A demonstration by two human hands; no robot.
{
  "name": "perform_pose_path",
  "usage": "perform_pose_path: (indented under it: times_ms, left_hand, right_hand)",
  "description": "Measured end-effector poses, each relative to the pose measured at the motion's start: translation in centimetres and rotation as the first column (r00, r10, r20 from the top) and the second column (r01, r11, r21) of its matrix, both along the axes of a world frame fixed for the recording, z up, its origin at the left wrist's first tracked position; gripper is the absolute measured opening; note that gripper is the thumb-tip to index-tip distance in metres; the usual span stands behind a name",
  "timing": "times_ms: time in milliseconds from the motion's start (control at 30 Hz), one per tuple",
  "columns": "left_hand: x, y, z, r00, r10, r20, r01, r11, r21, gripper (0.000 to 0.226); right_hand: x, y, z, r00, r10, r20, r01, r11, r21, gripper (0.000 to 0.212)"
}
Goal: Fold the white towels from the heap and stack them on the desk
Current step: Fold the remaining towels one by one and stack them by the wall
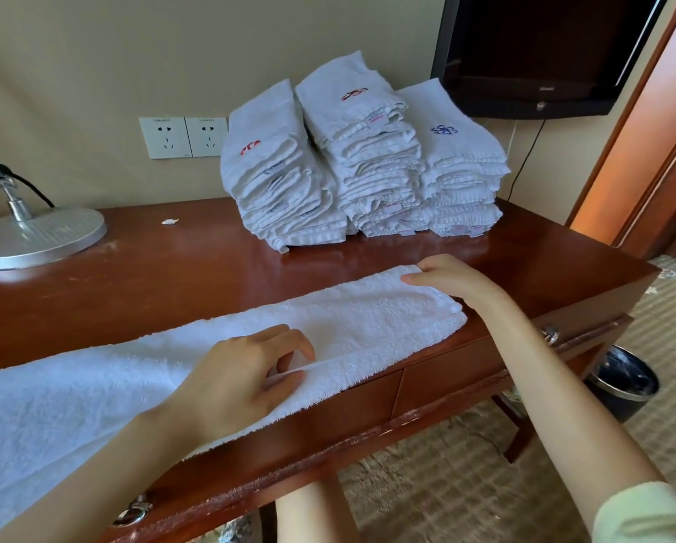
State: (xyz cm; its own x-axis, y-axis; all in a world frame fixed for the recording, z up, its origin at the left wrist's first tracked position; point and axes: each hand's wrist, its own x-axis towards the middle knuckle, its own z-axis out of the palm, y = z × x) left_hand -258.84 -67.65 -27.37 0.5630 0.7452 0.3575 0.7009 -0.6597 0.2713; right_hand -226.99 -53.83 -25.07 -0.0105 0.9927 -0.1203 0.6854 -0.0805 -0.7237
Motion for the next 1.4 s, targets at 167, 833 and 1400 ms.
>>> perform_pose_path:
  times_ms: [167,833,1400]
  left_hand:
    - [0.3,0.0,-0.2,1.000,0.006,-0.009,-0.006,1.000,0.011,0.020]
    - [4.9,1.9,1.5,0.994,-0.042,-0.097,0.018,0.972,-0.233,0.069]
    - [7.3,5.7,-0.4,0.934,0.102,-0.343,-0.163,0.974,-0.154,0.089]
  right_hand:
    - [-2.7,-0.8,1.2,0.959,-0.040,-0.282,0.069,0.993,0.096,0.014]
    - [0.4,-0.8,0.7,0.910,-0.097,0.402,0.141,0.987,-0.082,0.064]
    - [10.4,2.5,0.5,0.828,-0.561,-0.022,0.561,0.826,0.045,0.070]
